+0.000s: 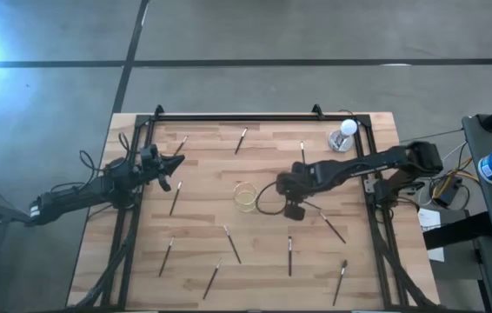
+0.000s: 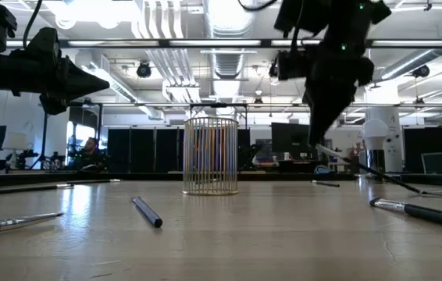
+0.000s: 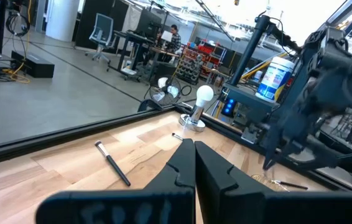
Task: Pick & Place Makeup Brushes
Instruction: Put the eyeshadow brush into the gold makeup brush holder
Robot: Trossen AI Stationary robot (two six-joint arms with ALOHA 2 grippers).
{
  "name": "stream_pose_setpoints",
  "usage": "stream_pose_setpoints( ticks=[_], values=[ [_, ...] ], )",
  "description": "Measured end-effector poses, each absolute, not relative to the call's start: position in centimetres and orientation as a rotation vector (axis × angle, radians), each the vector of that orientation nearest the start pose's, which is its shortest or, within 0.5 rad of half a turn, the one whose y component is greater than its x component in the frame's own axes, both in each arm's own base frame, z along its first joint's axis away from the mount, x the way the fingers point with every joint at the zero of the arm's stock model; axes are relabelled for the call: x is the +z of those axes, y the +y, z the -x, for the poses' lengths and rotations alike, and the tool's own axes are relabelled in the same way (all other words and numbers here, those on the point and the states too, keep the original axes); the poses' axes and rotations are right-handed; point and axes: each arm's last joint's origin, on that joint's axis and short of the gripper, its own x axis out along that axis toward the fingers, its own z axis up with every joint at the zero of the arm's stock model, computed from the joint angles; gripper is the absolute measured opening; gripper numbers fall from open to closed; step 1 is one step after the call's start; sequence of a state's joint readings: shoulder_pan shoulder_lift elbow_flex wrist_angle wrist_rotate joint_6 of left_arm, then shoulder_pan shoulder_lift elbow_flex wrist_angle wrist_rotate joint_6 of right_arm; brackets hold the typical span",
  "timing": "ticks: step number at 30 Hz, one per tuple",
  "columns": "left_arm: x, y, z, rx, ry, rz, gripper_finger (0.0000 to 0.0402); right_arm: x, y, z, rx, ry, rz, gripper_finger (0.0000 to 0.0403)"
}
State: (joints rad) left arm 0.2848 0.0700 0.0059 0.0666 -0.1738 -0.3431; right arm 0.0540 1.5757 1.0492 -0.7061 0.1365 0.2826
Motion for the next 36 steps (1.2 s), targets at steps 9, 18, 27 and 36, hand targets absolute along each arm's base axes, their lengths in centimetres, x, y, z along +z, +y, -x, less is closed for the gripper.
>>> stream_pose_setpoints(
  ticks=[9,18,27,36],
  values=[
    [16.6,3.3,-9.6,0.453,-0.082,0.337,0.0000,25.3,0.9,-28.5,-0.282,0.922,-0.137,0.0008],
    [16.6,3.3,-9.6,0.453,-0.082,0.338,0.0000,28.7,0.9,-28.8,-0.244,0.691,-0.144,0.0008],
    [16.7,3.3,-9.6,0.453,-0.084,0.338,0.0000,33.6,0.9,-30.2,-0.246,0.513,-0.171,0.0008],
    [16.7,3.3,-9.6,0.453,-0.084,0.338,0.0000,33.7,1.2,-33.0,-0.178,0.397,-0.215,0.0008]
  ],
)
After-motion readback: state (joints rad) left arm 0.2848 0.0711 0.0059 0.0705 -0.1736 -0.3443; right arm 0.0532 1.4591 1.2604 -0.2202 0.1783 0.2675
